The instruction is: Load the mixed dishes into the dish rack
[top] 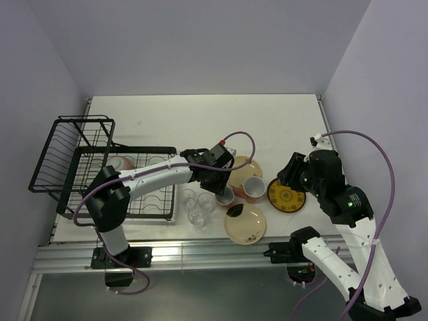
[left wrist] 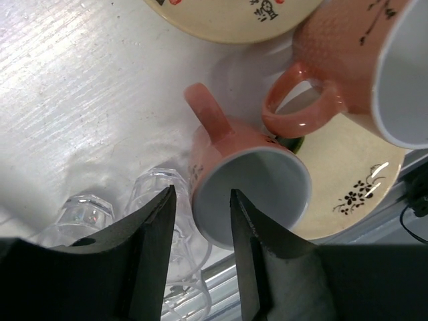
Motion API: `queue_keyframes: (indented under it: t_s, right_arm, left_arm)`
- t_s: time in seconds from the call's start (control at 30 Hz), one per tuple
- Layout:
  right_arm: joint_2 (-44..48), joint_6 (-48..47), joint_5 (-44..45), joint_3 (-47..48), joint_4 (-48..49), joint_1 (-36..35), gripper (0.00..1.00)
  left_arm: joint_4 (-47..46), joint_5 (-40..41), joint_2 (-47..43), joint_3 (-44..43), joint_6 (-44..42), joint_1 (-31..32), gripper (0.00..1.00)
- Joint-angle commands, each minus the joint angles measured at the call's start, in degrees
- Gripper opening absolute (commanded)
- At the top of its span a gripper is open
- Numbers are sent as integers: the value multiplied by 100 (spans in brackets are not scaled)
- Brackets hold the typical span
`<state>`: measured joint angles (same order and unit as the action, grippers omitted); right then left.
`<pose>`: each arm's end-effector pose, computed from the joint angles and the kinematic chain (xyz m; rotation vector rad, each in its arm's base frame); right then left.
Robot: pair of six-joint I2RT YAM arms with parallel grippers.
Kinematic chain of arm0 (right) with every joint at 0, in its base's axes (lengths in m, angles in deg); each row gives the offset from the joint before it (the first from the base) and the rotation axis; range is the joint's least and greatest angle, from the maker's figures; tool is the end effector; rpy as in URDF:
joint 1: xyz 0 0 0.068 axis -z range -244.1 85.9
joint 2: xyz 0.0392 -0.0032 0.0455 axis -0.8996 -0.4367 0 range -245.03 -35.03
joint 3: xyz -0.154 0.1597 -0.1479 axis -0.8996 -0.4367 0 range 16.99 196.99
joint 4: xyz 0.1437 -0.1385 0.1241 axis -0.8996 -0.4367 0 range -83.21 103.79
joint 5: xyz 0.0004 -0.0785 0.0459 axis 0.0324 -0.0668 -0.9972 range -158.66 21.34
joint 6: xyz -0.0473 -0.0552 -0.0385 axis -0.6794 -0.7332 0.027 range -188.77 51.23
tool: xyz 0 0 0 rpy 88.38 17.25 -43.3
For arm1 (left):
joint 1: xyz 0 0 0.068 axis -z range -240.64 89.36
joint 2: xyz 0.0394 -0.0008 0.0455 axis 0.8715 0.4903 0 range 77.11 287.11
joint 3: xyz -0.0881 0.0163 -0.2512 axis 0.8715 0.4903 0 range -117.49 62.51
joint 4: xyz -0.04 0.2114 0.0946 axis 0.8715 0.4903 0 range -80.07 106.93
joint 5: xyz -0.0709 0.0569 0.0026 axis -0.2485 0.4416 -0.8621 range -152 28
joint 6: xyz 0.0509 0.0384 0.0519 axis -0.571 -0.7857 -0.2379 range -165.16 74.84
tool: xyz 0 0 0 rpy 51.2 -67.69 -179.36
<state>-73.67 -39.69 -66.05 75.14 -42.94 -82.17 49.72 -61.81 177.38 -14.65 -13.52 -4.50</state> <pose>0.1139 0.0337 0.3152 0.2413 2.2365 0.3995 0.1980 -0.2947 0.2076 0.5851 2.6996 -0.4584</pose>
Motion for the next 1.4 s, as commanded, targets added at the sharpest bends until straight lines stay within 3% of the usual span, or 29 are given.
queue_keyframes:
  t_s: [0.0, 0.13, 0.43, 0.97, 1.2, 1.37]
  right_arm:
    - [101, -34, 117, 126, -5, 40, 50]
    - [137, -25, 126, 118, -40, 31, 50]
    - [207, 54, 90, 65, -84, 40, 50]
    - [23, 133, -226, 284, -40, 40, 50]
    - [-417, 563, -1165, 811, -84, 31, 52]
    - [-602, 1676, -2623, 971, 581, 31, 62]
  left_arm:
    - [-77, 96, 63, -114, -246, -50, 43]
    - [-129, 87, 63, -88, -334, -94, 35]
    - [-261, 113, -77, 44, -404, -94, 1]
    - [55, 69, -886, -421, -114, -94, 0]
    - [12, -54, -1702, -897, -96, -77, 0]
    - [-1384, 517, -3231, -30, -210, -77, 0]
